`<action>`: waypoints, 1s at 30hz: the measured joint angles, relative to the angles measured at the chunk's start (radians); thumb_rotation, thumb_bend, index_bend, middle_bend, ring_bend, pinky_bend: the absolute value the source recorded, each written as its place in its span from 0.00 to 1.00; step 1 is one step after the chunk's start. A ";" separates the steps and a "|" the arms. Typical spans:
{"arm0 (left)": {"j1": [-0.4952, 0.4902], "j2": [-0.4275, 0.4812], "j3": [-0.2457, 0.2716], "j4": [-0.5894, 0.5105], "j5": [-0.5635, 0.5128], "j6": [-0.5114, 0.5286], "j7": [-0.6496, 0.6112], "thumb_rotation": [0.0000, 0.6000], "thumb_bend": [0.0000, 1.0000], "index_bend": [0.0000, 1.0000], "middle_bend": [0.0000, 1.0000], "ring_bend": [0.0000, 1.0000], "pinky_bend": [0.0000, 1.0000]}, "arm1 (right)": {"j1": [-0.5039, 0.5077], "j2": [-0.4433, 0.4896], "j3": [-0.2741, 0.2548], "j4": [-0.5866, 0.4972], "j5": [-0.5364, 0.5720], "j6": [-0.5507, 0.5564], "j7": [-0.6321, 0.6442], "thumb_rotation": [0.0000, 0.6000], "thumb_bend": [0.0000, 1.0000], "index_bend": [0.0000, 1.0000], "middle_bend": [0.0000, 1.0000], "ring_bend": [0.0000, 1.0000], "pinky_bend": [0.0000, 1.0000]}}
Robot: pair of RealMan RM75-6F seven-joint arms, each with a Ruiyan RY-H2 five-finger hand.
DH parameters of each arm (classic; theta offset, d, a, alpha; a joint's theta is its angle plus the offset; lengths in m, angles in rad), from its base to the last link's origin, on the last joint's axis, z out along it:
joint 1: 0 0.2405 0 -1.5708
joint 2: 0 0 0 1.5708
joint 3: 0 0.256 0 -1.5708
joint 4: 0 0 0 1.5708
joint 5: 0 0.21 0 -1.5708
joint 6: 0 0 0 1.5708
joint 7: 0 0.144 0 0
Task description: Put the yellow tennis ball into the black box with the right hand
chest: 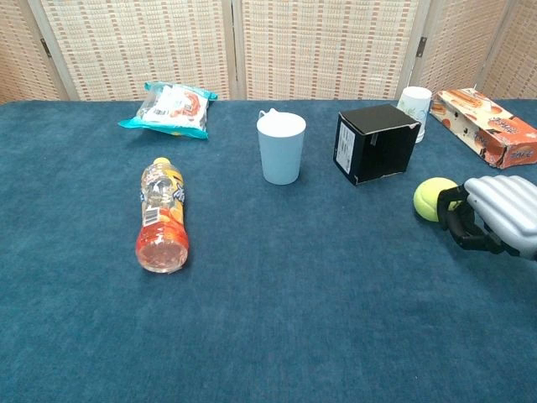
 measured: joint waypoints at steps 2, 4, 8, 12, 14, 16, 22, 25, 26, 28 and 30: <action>-0.001 -0.001 -0.002 0.000 -0.004 -0.003 0.001 1.00 0.33 0.11 0.14 0.07 0.32 | 0.012 -0.004 0.004 0.012 0.005 -0.006 0.007 1.00 0.68 0.77 0.88 0.57 0.65; -0.003 -0.001 -0.003 0.000 -0.007 -0.006 0.002 1.00 0.33 0.11 0.14 0.07 0.32 | 0.022 -0.008 0.008 0.020 0.009 -0.012 0.011 1.00 0.68 0.77 0.88 0.57 0.65; -0.005 -0.002 -0.004 0.001 -0.014 -0.011 0.006 1.00 0.34 0.11 0.14 0.07 0.32 | 0.050 -0.016 0.015 0.041 0.015 -0.028 0.015 1.00 0.68 0.77 0.88 0.57 0.65; -0.006 -0.003 -0.005 -0.001 -0.019 -0.014 0.011 1.00 0.33 0.11 0.14 0.07 0.32 | 0.079 -0.025 0.020 0.064 0.021 -0.053 0.021 1.00 0.68 0.77 0.88 0.57 0.65; -0.007 -0.004 -0.006 0.000 -0.022 -0.016 0.012 1.00 0.33 0.11 0.14 0.07 0.32 | 0.093 -0.030 0.024 0.077 0.027 -0.067 0.028 1.00 0.68 0.77 0.87 0.57 0.65; -0.007 -0.004 -0.008 0.001 -0.026 -0.017 0.012 1.00 0.33 0.11 0.14 0.07 0.32 | 0.103 -0.034 0.028 0.088 0.033 -0.077 0.036 1.00 0.68 0.77 0.87 0.57 0.65; -0.010 -0.003 -0.013 -0.001 -0.042 -0.024 0.014 1.00 0.34 0.11 0.14 0.07 0.32 | 0.132 -0.045 0.033 0.122 0.044 -0.112 0.060 1.00 0.68 0.77 0.86 0.56 0.65; -0.010 -0.002 -0.014 -0.002 -0.044 -0.024 0.013 1.00 0.34 0.11 0.14 0.07 0.32 | 0.149 -0.046 0.030 0.134 0.045 -0.134 0.084 1.00 0.68 0.77 0.85 0.54 0.64; -0.010 -0.002 -0.014 -0.002 -0.044 -0.023 0.012 1.00 0.33 0.11 0.14 0.07 0.32 | 0.157 -0.046 0.029 0.139 0.045 -0.143 0.094 1.00 0.68 0.77 0.84 0.54 0.64; -0.009 -0.001 -0.015 -0.003 -0.045 -0.023 0.011 1.00 0.33 0.11 0.14 0.07 0.32 | 0.168 -0.046 0.027 0.145 0.045 -0.153 0.107 1.00 0.67 0.77 0.83 0.53 0.62; -0.010 -0.001 -0.015 -0.002 -0.047 -0.023 0.010 1.00 0.34 0.11 0.14 0.07 0.32 | 0.178 -0.046 0.024 0.150 0.044 -0.163 0.123 1.00 0.66 0.77 0.82 0.51 0.61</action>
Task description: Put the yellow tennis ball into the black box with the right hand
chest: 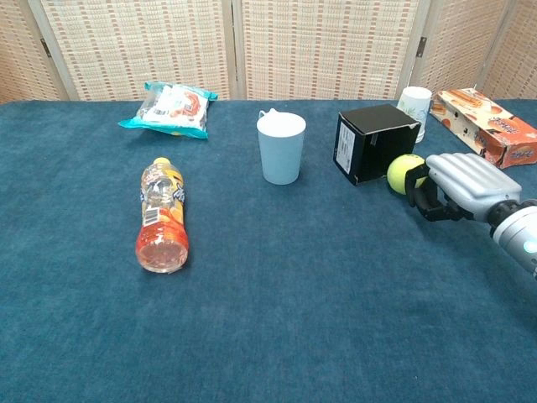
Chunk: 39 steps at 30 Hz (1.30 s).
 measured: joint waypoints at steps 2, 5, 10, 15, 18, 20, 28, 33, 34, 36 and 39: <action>-0.001 0.000 -0.001 0.001 -0.004 -0.002 0.000 1.00 0.34 0.11 0.14 0.07 0.32 | 0.008 0.001 -0.004 0.004 -0.002 -0.009 0.015 1.00 0.62 0.77 0.80 0.49 0.59; -0.002 0.001 -0.003 0.001 -0.011 -0.007 -0.001 1.00 0.33 0.11 0.14 0.07 0.32 | 0.018 0.004 -0.010 0.008 -0.005 -0.016 0.034 1.00 0.55 0.77 0.76 0.45 0.55; -0.006 0.001 -0.005 0.002 -0.020 -0.016 0.000 1.00 0.34 0.11 0.14 0.07 0.32 | 0.031 0.004 -0.011 0.016 -0.004 -0.015 0.065 1.00 0.42 0.64 0.62 0.34 0.46; -0.008 0.000 -0.006 0.002 -0.025 -0.019 0.001 1.00 0.33 0.11 0.14 0.07 0.32 | 0.038 0.008 -0.016 0.018 -0.005 -0.014 0.093 1.00 0.33 0.46 0.40 0.19 0.37; -0.008 0.000 -0.005 0.002 -0.025 -0.018 0.001 1.00 0.33 0.11 0.14 0.07 0.32 | 0.040 0.013 -0.020 0.016 -0.007 -0.009 0.107 1.00 0.30 0.38 0.31 0.12 0.31; -0.007 0.000 -0.005 0.002 -0.023 -0.017 0.000 1.00 0.33 0.11 0.14 0.07 0.32 | 0.039 0.015 -0.023 0.014 -0.008 -0.005 0.112 1.00 0.28 0.35 0.27 0.08 0.28; -0.007 0.001 -0.001 0.002 -0.017 -0.015 -0.004 1.00 0.33 0.11 0.14 0.07 0.32 | 0.037 0.021 -0.030 0.003 -0.009 0.007 0.120 1.00 0.26 0.28 0.16 0.00 0.20; -0.006 0.003 0.000 0.002 -0.016 -0.013 -0.009 1.00 0.33 0.11 0.14 0.07 0.32 | 0.038 0.023 -0.031 -0.003 -0.008 0.012 0.121 1.00 0.26 0.26 0.13 0.00 0.18; -0.006 0.003 0.000 0.002 -0.016 -0.013 -0.010 1.00 0.33 0.11 0.14 0.07 0.32 | 0.039 0.024 -0.031 -0.004 -0.008 0.013 0.121 1.00 0.26 0.26 0.13 0.00 0.18; -0.006 0.003 0.000 0.002 -0.016 -0.012 -0.011 1.00 0.34 0.11 0.14 0.07 0.32 | 0.039 0.025 -0.031 -0.007 -0.007 0.016 0.119 1.00 0.26 0.25 0.13 0.00 0.18; -0.006 0.003 0.001 0.003 -0.015 -0.012 -0.012 1.00 0.34 0.11 0.14 0.07 0.32 | 0.039 0.027 -0.031 -0.012 -0.006 0.019 0.117 1.00 0.26 0.25 0.12 0.00 0.18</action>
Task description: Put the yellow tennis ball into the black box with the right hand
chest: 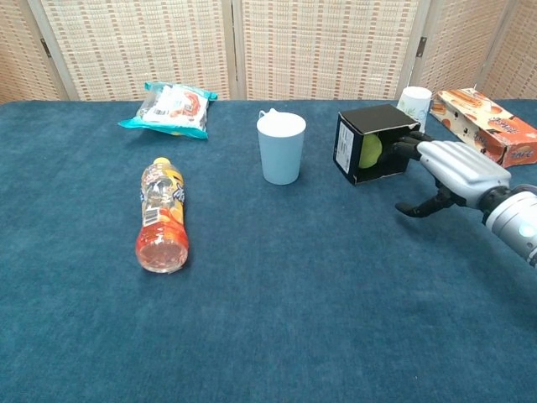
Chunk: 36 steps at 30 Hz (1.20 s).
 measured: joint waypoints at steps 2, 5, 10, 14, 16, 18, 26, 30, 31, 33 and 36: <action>0.000 0.000 0.000 0.000 0.001 0.001 0.000 1.00 0.33 0.11 0.14 0.07 0.32 | 0.000 0.001 0.000 -0.002 0.001 0.000 -0.001 1.00 0.26 0.25 0.12 0.00 0.18; 0.000 0.001 0.001 -0.001 0.001 0.001 -0.001 1.00 0.34 0.11 0.14 0.07 0.32 | 0.001 0.002 0.001 -0.004 0.004 -0.002 -0.003 1.00 0.26 0.25 0.13 0.00 0.18; 0.001 0.002 0.001 -0.001 0.001 0.002 -0.004 1.00 0.33 0.11 0.14 0.07 0.32 | 0.002 0.001 0.002 -0.003 0.008 -0.009 -0.007 1.00 0.26 0.25 0.13 0.00 0.18; 0.001 0.002 0.001 -0.001 0.001 0.002 -0.007 1.00 0.33 0.11 0.14 0.07 0.32 | 0.003 0.000 0.002 -0.002 0.010 -0.011 -0.008 1.00 0.26 0.25 0.13 0.00 0.18; 0.001 0.003 0.001 -0.001 0.001 0.002 -0.008 1.00 0.34 0.11 0.14 0.07 0.32 | 0.002 0.001 0.002 -0.005 0.010 -0.008 -0.006 1.00 0.26 0.25 0.13 0.00 0.18; 0.001 0.004 0.001 -0.001 0.001 0.002 -0.011 1.00 0.33 0.11 0.14 0.07 0.32 | 0.000 0.003 0.001 -0.011 0.009 0.001 -0.007 1.00 0.26 0.25 0.13 0.00 0.18; 0.003 0.008 0.004 -0.001 0.012 0.008 -0.024 1.00 0.33 0.11 0.14 0.07 0.32 | -0.043 0.055 -0.004 -0.115 0.004 0.077 -0.046 1.00 0.26 0.25 0.21 0.00 0.18; 0.005 0.011 0.007 -0.001 0.020 0.013 -0.034 1.00 0.33 0.11 0.14 0.07 0.32 | -0.087 0.119 -0.010 -0.248 0.006 0.119 -0.123 1.00 0.26 0.31 0.30 0.03 0.20; 0.005 0.012 0.008 -0.001 0.022 0.014 -0.036 1.00 0.33 0.11 0.14 0.07 0.32 | -0.098 0.140 -0.012 -0.290 0.007 0.129 -0.147 1.00 0.26 0.34 0.32 0.04 0.21; 0.006 0.013 0.010 -0.001 0.028 0.015 -0.040 1.00 0.33 0.11 0.14 0.07 0.32 | -0.127 0.194 -0.017 -0.401 0.008 0.157 -0.208 1.00 0.25 0.35 0.34 0.05 0.21; 0.007 0.014 0.014 0.000 0.036 0.018 -0.042 1.00 0.33 0.11 0.14 0.07 0.32 | -0.174 0.288 -0.025 -0.583 0.010 0.202 -0.294 1.00 0.22 0.36 0.34 0.05 0.21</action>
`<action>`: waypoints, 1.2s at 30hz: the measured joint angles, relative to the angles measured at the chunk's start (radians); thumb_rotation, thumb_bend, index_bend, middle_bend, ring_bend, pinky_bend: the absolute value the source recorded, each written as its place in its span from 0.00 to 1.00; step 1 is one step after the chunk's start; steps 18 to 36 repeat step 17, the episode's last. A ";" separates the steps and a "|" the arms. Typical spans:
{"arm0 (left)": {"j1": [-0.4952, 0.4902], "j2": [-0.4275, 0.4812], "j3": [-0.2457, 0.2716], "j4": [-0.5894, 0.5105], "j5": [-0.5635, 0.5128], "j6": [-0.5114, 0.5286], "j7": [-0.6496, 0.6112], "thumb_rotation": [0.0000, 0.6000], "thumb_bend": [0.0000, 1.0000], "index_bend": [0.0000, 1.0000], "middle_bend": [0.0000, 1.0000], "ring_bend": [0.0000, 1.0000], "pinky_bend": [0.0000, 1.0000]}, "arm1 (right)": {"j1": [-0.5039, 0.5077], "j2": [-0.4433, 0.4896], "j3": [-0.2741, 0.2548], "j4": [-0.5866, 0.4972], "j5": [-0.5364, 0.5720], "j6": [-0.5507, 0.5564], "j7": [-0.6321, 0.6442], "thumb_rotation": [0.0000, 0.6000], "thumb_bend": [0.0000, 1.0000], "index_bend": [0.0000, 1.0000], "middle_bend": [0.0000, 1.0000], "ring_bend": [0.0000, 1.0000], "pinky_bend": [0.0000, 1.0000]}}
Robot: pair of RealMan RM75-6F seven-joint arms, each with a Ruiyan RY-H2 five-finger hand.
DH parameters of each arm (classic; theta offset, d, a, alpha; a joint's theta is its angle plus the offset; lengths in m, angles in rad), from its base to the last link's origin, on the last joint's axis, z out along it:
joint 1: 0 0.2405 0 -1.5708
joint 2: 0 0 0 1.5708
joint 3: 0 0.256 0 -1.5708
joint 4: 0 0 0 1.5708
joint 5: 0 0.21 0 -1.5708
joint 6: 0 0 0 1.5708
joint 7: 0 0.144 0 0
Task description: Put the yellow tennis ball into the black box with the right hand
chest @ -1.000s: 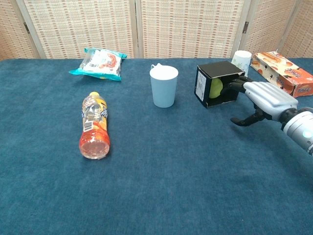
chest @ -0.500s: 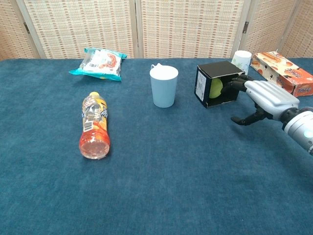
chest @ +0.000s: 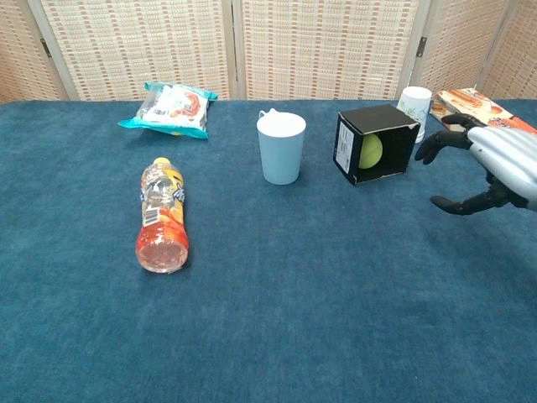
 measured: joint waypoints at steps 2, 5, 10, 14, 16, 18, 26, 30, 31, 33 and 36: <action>0.000 0.000 0.000 0.000 0.001 0.000 0.000 1.00 0.33 0.11 0.14 0.07 0.32 | -0.034 0.071 -0.006 -0.123 0.001 0.032 -0.059 1.00 0.18 0.36 0.32 0.05 0.21; 0.000 -0.002 0.002 0.001 0.005 0.000 0.002 1.00 0.33 0.11 0.14 0.07 0.32 | -0.082 0.173 -0.014 -0.262 0.005 0.075 -0.131 1.00 0.12 0.36 0.27 0.05 0.21; -0.001 -0.005 0.002 -0.002 0.006 0.000 0.017 1.00 0.33 0.11 0.14 0.07 0.32 | -0.162 0.323 -0.025 -0.418 0.031 0.121 -0.193 1.00 0.07 0.33 0.16 0.00 0.15; -0.002 -0.006 0.002 -0.005 0.004 -0.003 0.024 1.00 0.33 0.11 0.14 0.07 0.32 | -0.195 0.365 -0.030 -0.466 0.042 0.126 -0.228 1.00 0.06 0.19 0.06 0.00 0.09; -0.002 -0.006 0.002 -0.006 0.004 -0.004 0.023 1.00 0.33 0.11 0.14 0.07 0.32 | -0.199 0.369 -0.030 -0.475 0.038 0.126 -0.234 1.00 0.05 0.12 0.01 0.00 0.08; -0.002 -0.006 0.002 -0.006 0.004 -0.003 0.022 1.00 0.33 0.11 0.14 0.07 0.32 | -0.201 0.370 -0.030 -0.478 0.034 0.125 -0.237 1.00 0.05 0.10 0.01 0.00 0.08; -0.002 -0.006 0.002 -0.006 0.004 -0.003 0.022 1.00 0.33 0.11 0.14 0.07 0.32 | -0.201 0.370 -0.030 -0.478 0.034 0.125 -0.237 1.00 0.05 0.10 0.01 0.00 0.08; -0.002 -0.006 0.002 -0.006 0.004 -0.003 0.022 1.00 0.33 0.11 0.14 0.07 0.32 | -0.201 0.370 -0.030 -0.478 0.034 0.125 -0.237 1.00 0.05 0.10 0.01 0.00 0.08; -0.002 -0.006 0.002 -0.006 0.004 -0.003 0.022 1.00 0.33 0.11 0.14 0.07 0.32 | -0.201 0.370 -0.030 -0.478 0.034 0.125 -0.237 1.00 0.05 0.10 0.01 0.00 0.08; -0.002 -0.006 0.002 -0.006 0.004 -0.003 0.022 1.00 0.33 0.11 0.14 0.07 0.32 | -0.201 0.370 -0.030 -0.478 0.034 0.125 -0.237 1.00 0.05 0.10 0.01 0.00 0.08; -0.002 -0.006 0.002 -0.006 0.004 -0.003 0.022 1.00 0.33 0.11 0.14 0.07 0.32 | -0.201 0.370 -0.030 -0.478 0.034 0.125 -0.237 1.00 0.05 0.10 0.01 0.00 0.08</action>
